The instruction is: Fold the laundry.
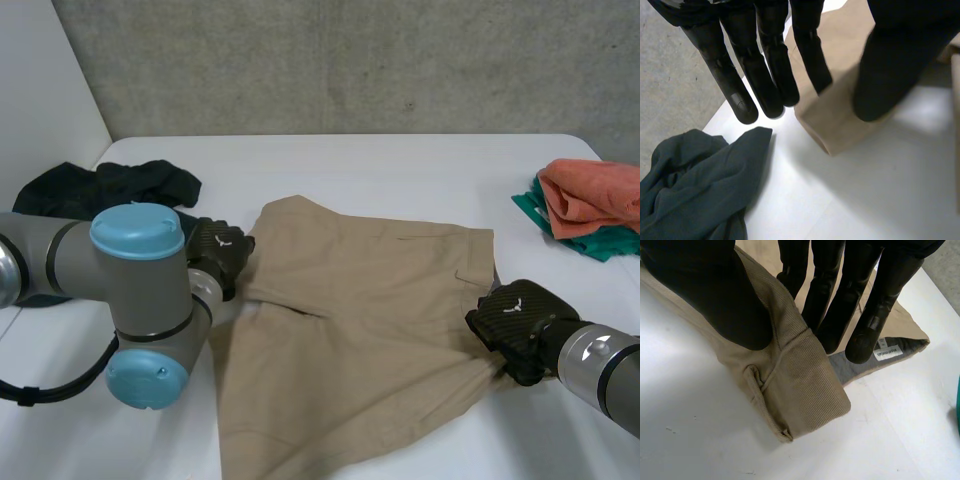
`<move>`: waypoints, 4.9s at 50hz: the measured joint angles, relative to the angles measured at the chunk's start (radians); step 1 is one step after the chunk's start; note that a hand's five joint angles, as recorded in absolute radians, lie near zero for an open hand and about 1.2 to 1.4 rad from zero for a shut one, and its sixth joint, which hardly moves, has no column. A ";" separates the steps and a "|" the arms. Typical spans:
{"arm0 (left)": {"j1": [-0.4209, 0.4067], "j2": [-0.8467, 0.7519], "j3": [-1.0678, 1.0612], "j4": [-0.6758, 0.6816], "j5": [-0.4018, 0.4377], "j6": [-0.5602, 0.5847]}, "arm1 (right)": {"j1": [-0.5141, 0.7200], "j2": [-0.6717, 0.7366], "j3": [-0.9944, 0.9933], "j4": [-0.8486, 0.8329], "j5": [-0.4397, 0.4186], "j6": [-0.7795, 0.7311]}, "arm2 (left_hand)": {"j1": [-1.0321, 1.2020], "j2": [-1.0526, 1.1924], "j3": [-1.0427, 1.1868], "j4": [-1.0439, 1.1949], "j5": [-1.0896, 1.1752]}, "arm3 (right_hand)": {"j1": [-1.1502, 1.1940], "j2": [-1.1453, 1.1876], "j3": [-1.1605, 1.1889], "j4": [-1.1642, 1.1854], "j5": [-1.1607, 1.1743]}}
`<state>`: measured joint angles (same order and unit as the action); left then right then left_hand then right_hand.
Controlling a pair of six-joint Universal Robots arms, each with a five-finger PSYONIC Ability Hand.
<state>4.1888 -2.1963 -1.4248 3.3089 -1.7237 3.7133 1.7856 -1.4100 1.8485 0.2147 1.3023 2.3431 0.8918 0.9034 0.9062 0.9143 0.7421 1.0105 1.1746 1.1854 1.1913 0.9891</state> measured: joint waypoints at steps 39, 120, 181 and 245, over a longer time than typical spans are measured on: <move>-0.194 0.458 -0.317 -0.528 0.051 -0.538 | 0.003 0.141 -0.162 -0.113 -0.007 0.303 | -0.364 -0.388 -0.345 -0.363 -0.399 | 0.000 0.000 0.000 0.000 0.000; -0.071 0.084 -0.103 0.372 0.030 -0.267 | -0.001 0.454 -0.453 -0.206 0.162 0.341 | -0.700 -0.703 -0.699 -0.713 -0.698 | -0.535 -0.620 -0.632 -0.648 -0.628; 0.040 0.215 -0.047 0.323 0.034 -0.362 | 0.395 0.457 -0.597 -0.553 -0.084 0.243 | -0.700 -0.703 -0.699 -0.713 -0.698 | -0.812 -0.956 -0.975 -0.962 -0.929; -0.084 -0.307 0.533 -0.277 0.144 -0.204 | 0.189 0.863 -1.149 0.077 -0.021 0.465 | -0.706 -0.703 -0.699 -0.713 -0.698 | -0.845 -0.956 -0.977 -0.962 -0.932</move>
<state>4.1044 -2.5031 -0.8920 3.0320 -1.5793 3.5094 1.9744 -0.5466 0.6991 0.2913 1.2814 2.8083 0.1855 0.2001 0.2068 0.2010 0.0437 0.1655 0.2184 0.2085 0.2295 0.0567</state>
